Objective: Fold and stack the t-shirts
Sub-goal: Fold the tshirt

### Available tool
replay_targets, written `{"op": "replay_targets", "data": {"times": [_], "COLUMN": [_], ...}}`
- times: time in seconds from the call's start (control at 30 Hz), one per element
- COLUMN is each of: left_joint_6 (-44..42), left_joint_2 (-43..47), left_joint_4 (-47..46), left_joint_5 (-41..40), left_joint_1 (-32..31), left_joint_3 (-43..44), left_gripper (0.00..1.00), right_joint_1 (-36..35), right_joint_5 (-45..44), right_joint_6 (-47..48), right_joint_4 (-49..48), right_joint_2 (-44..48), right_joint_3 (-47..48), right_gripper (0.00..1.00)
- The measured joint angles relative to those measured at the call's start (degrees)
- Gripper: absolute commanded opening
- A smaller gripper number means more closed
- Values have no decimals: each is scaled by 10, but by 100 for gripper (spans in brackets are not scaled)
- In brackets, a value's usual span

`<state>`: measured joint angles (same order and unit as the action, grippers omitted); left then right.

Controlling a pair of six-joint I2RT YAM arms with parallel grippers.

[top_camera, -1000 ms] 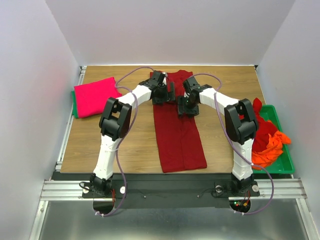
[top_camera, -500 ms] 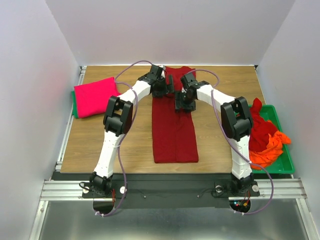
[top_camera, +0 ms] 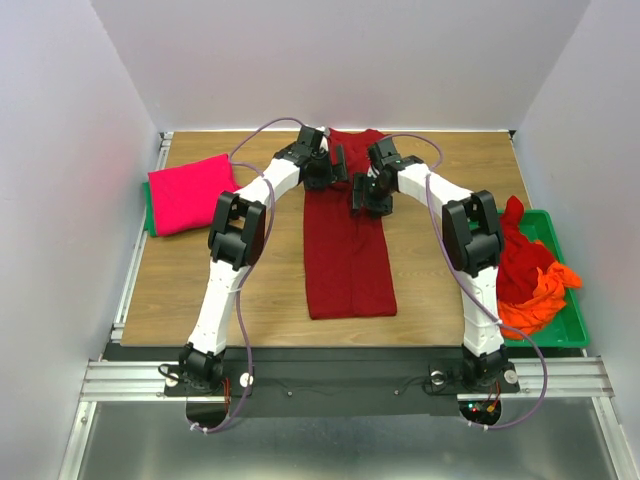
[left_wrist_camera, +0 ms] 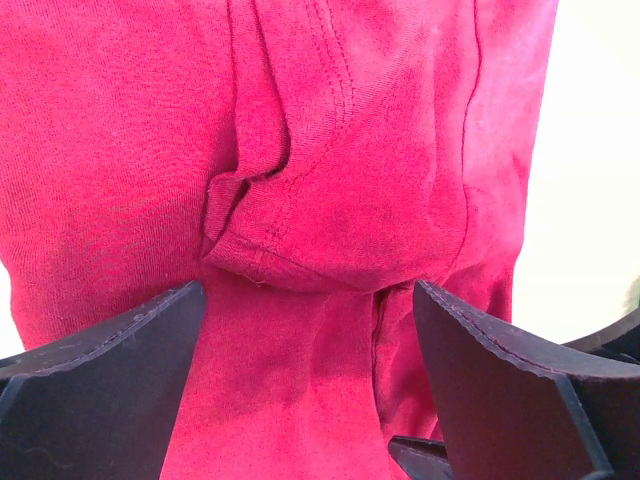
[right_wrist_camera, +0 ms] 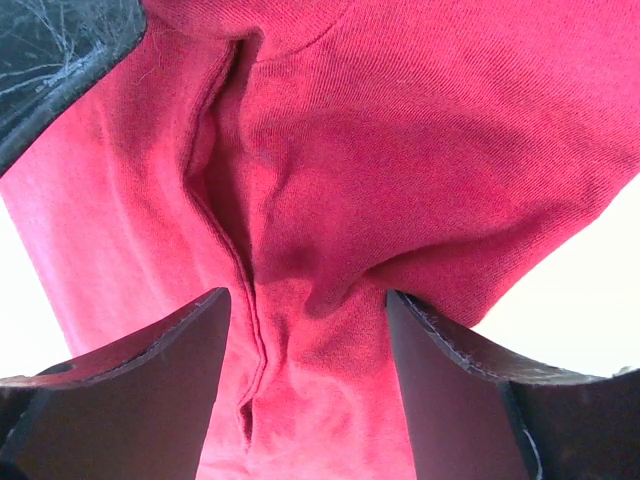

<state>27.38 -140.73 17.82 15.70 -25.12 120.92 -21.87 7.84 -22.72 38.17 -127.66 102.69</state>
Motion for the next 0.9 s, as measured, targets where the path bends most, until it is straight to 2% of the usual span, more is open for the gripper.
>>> {"op": "replay_targets", "data": {"times": [0.13, 0.33, 0.53, 0.73, 0.9], "left_joint_6": [-4, -17, -45, -77, -76], "left_joint_2": [0, 6, 74, 259, 442], "left_joint_4": [5, 9, 15, 0, -23], "left_joint_5": [0, -4, -37, -85, -135], "left_joint_1": [0, 0, 0, -1, -17], "left_joint_3": [7, 26, 6, -134, -338], "left_gripper": [98, 98, 98, 99, 99], "right_joint_1": [0, 2, 2, 2, 2], "right_joint_5": [-2, -21, -31, -28, -6], "right_joint_6": [-1, -12, -17, -15, -17], "right_joint_4": [-2, 2, 22, 24, 10], "right_joint_2": [9, 57, 108, 177, 282], "right_joint_3": [-12, -81, -125, -127, -206], "right_gripper": [73, 78, 80, 80, 80]}}
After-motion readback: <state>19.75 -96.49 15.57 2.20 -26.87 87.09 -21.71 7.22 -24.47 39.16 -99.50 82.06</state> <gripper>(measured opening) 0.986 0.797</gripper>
